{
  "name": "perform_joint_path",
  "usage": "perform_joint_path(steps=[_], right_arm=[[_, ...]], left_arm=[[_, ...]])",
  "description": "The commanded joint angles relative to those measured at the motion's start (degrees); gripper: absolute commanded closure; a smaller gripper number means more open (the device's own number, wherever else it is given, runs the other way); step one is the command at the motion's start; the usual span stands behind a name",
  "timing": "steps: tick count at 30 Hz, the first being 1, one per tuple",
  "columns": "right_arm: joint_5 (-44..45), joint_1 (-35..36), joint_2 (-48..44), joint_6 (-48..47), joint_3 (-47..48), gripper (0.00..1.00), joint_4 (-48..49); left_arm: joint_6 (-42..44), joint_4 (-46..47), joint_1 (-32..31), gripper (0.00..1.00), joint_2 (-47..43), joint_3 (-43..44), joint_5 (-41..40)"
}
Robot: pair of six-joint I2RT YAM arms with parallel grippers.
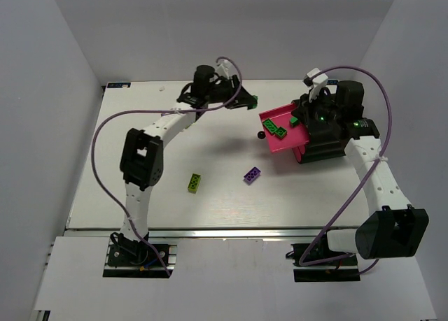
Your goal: Sort the legos into containers by color
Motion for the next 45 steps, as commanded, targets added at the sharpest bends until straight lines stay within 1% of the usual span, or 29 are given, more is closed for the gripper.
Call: perform_joint_path(steps=[1, 2, 4, 5, 8, 10, 12, 13, 14, 16, 17, 18, 19, 20, 21, 24, 28, 30, 31, 32, 33, 34, 35, 36, 38, 40, 42, 43, 45], right_arm=[[1.3, -0.2, -3.0, 0.8, -0.6, 0.80, 2.9], [1.3, -0.2, -3.3, 0.7, -0.8, 0.78, 2.9], [1.3, -0.3, -4.2, 0.6, -1.5, 0.70, 2.9], [1.5, -0.3, -4.9, 0.5, -1.8, 0.68, 3.0], [1.6, -0.1, -5.6, 0.3, -2.9, 0.64, 2.7], [1.6, -0.3, -6.3, 0.0, -3.2, 0.63, 2.4], [1.7, -0.2, -6.7, -0.1, -3.8, 0.60, 2.2], [1.7, -0.4, -7.1, -0.3, -4.0, 0.60, 2.2], [1.6, -0.2, -7.2, -0.4, -4.2, 0.59, 2.1], [1.4, -0.3, -7.5, -0.5, -4.6, 0.58, 2.0], [1.0, -0.4, -7.5, -0.8, -4.6, 0.52, 1.7], [0.5, -0.3, -7.5, -0.9, -4.4, 0.50, 1.5], [-0.1, -0.3, -7.2, -1.2, -4.2, 0.43, 1.2], [-2.4, -0.3, -7.2, -2.6, -4.0, 0.40, -0.1], [-3.3, -0.3, -7.1, -3.1, -3.6, 0.38, -0.8], [-6.9, -0.2, -7.5, -5.3, -3.3, 0.36, -3.0], [-7.8, -0.1, -7.9, -6.1, -3.6, 0.40, -3.6], [-7.5, -0.1, -7.9, -6.4, -3.4, 0.45, -4.0], [-7.0, -0.3, -8.0, -6.6, -3.3, 0.54, -4.2], [-7.0, -0.2, -8.1, -6.7, -3.2, 0.60, -4.2], [-6.8, -0.2, -8.1, -6.8, -3.2, 0.76, -4.3], [-6.8, -0.1, -8.2, -7.1, -3.2, 0.84, -4.3], [-6.9, -0.1, -8.2, -7.4, -3.3, 0.90, -4.3], [-7.0, 0.2, -8.2, -8.0, -3.3, 1.00, -4.2], [-7.8, 0.3, -7.8, -8.2, -3.2, 1.00, -4.4], [-8.4, 0.6, -6.5, -8.3, -2.6, 1.00, -5.2], [-8.1, 1.0, -5.1, -8.1, -1.5, 0.99, -5.5], [-6.7, 1.1, -4.9, -7.4, -1.4, 0.98, -4.9], [-3.9, 1.6, -4.3, -6.4, -1.4, 0.95, -3.3]], left_arm=[[-2.9, -0.3, -2.6, 0.95, 3.0, 8.5, 0.7], [-3.2, -0.8, -4.3, 0.93, 5.9, 13.0, 0.5], [-3.6, -2.4, -5.8, 0.92, 8.4, 16.9, -0.6], [-4.2, -3.7, -7.2, 0.88, 10.6, 19.6, -0.9], [-5.9, -3.4, -8.8, 0.83, 12.7, 20.3, -2.5], [-5.9, -3.9, -9.7, 0.70, 13.4, 20.0, -3.7], [-5.8, -4.4, -10.5, 0.64, 13.9, 20.2, -4.7], [-5.8, -4.6, -11.1, 0.57, 14.2, 20.7, -4.8], [-5.8, -4.9, -11.7, 0.54, 14.6, 21.3, -4.7], [-6.1, -6.0, -12.2, 0.50, 16.1, 23.9, -4.0], [-6.1, -6.3, -12.2, 0.49, 16.4, 24.6, -3.9], [-6.2, -6.3, -12.2, 0.48, 16.6, 24.9, -3.5], [-6.5, -5.8, -12.2, 0.46, 16.5, 24.9, -3.7], [-6.6, -5.5, -12.2, 0.42, 16.4, 24.8, -3.8], [-6.7, -5.4, -12.2, 0.39, 16.3, 24.8, -4.3], [-6.8, -4.9, -12.2, 0.39, 15.8, 25.4, -4.7], [-6.8, -5.1, -10.9, 0.39, 14.7, 25.6, -6.0], [-6.3, -5.5, -10.2, 0.46, 12.5, 24.4, -6.9], [-5.7, -5.5, -10.2, 0.52, 11.2, 23.5, -8.4], [-5.4, -4.7, -8.7, 0.73, 8.0, 20.1, -9.1], [-5.3, -4.4, -8.1, 0.83, 6.2, 18.0, -9.8], [-4.8, -4.0, -7.4, 0.94, 4.0, 15.6, -11.4], [-4.4, -3.5, -6.7, 1.00, 1.7, 12.8, -12.0], [-3.7, -1.8, -5.3, 1.00, -3.5, 6.1, -12.5], [-3.1, -0.2, -3.8, 1.00, -8.8, -1.0, -14.0], [-2.2, 2.2, -1.5, 1.00, -16.7, -11.0, -14.9], [-2.2, 2.6, -0.1, 0.89, -22.9, -17.0, -15.9], [-2.5, 2.6, 1.0, 0.76, -24.2, -22.0, -15.9], [-4.9, 4.7, 1.5, 0.69, -25.6, -26.6, -13.0]])
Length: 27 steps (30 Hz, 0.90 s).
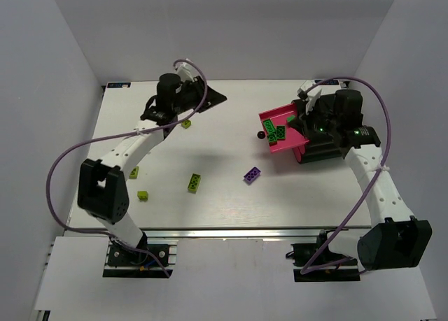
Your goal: Sort the legos into containers by color
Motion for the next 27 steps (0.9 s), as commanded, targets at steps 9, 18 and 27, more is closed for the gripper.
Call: perform_joint_path(steps=[9, 18, 27], right_arm=[[25.0, 0.6, 5.9, 8.1, 8.7, 0.82, 6.9], [27.8, -2.5, 7.9, 13.8, 11.4, 0.59, 5.5], [27.6, -6.0, 9.4, 14.1, 12.9, 0.56, 2.8]], left_arm=[[-8.2, 6.4, -5.1, 0.65, 7.9, -4.8, 4.6], [-11.1, 4.6, -8.5, 0.64, 21.4, 5.3, 6.3], [-12.0, 2.4, -11.4, 0.54, 31.5, 18.6, 9.4]])
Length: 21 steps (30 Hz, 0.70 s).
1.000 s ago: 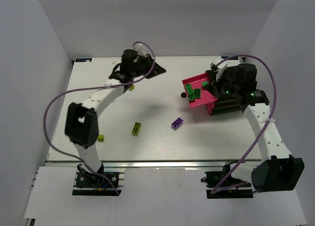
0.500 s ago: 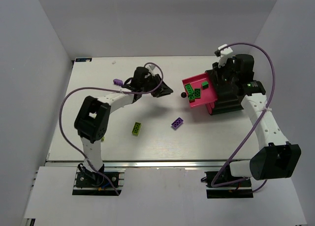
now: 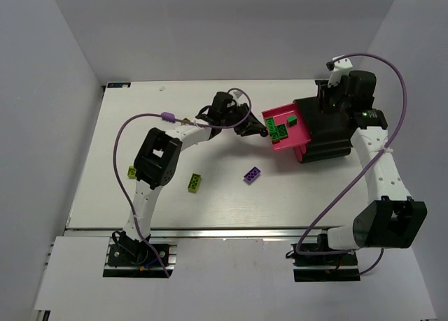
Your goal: Sort the legos into containers by color
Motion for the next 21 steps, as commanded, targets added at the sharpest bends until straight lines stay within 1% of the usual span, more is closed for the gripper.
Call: perform_joint_path(steps=[1, 7, 11, 14, 16, 17, 18, 20, 21], right_arm=[[0.4, -0.7, 0.4, 0.9, 2.3, 0.57, -0.6], [3.8, -3.7, 2.2, 1.3, 2.4, 0.56, -1.6], [4.8, -5.2, 3.8, 2.2, 2.8, 0.53, -2.1], [7.2, -6.5, 5.2, 4.0, 3.7, 0.47, -2.5], [7.2, -7.5, 6.6, 5.9, 4.5, 0.45, -3.5], [7.2, -8.3, 6.9, 6.3, 4.6, 0.41, -3.5], [7.2, -9.1, 7.0, 6.6, 4.5, 0.34, -3.3], [9.4, -9.8, 7.9, 7.3, 4.7, 0.30, -2.7], [8.8, -11.1, 8.4, 7.3, 4.9, 0.27, -2.8]], left_arm=[[-0.5, -0.2, -1.2, 0.53, 1.7, 5.9, 2.4], [-1.7, 0.8, -1.2, 0.50, 4.9, 11.5, 3.3], [-4.0, 4.5, -1.2, 0.50, 6.5, 14.4, 4.5], [-4.8, 6.7, -1.7, 0.50, 6.5, 14.4, 5.0], [-4.9, 7.2, -1.7, 0.49, 6.4, 14.1, 5.0], [-5.2, 7.5, -1.7, 0.49, 6.3, 13.8, 5.1], [-5.4, 8.0, -1.7, 0.49, 5.9, 12.9, 5.2], [-5.7, 8.9, -1.7, 0.49, 5.6, 12.2, 5.1], [-5.8, 9.2, -1.7, 0.49, 5.5, 11.7, 5.1]])
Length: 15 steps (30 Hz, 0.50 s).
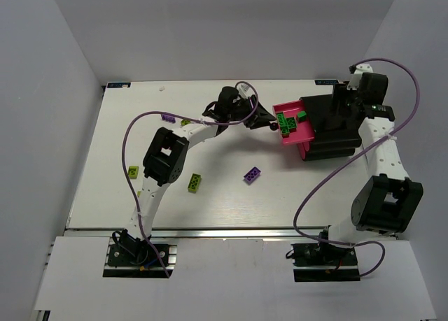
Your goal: Sort the legos into containers by color
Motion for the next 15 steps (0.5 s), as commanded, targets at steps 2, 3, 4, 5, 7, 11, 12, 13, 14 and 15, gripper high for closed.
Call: perform_joint_path(steps=[2, 3, 4, 5, 7, 11, 12, 13, 14, 15], right_arm=[[2.4, -2.9, 1.8, 1.8, 3.6, 0.20, 0.5], [2.7, -3.9, 2.1, 1.7, 3.8, 0.20, 0.7], [2.7, -4.2, 3.0, 1.5, 4.2, 0.19, 0.6], [2.9, -4.7, 3.5, 1.3, 4.4, 0.18, 0.4], [3.4, -5.4, 5.2, 0.6, 6.2, 0.14, -0.2], [3.0, -6.5, 6.3, -1.2, 6.0, 0.11, 0.9], [2.4, -6.8, 6.9, -1.2, 6.4, 0.11, 0.2], [1.4, -7.6, 8.3, -1.4, 7.2, 0.11, -0.4], [1.3, -8.0, 9.1, -1.6, 7.8, 0.11, -1.1], [-1.8, -8.2, 9.8, -1.2, 8.4, 0.11, -2.6]], left_arm=[[-1.1, 3.8, -0.8, 0.49, -2.6, -0.2, 1.5], [-1.1, 3.9, -0.8, 0.49, -2.6, -0.2, 1.5], [-1.2, 3.9, -0.8, 0.49, -2.6, -0.2, 1.5], [-1.2, 4.0, -0.8, 0.49, -2.5, -0.2, 1.7], [-1.3, 4.4, -0.8, 0.49, -2.5, 0.2, 1.6], [-1.9, 4.8, -0.8, 0.49, -1.6, 1.0, 2.1], [-2.0, 4.9, -0.8, 0.49, -1.2, 1.4, 2.2], [-2.3, 5.2, -0.8, 0.49, -0.6, 2.1, 2.3], [-2.4, 5.3, -0.8, 0.48, -0.4, 2.4, 2.5], [-2.6, 5.3, -0.8, 0.48, -0.1, 3.0, 2.6]])
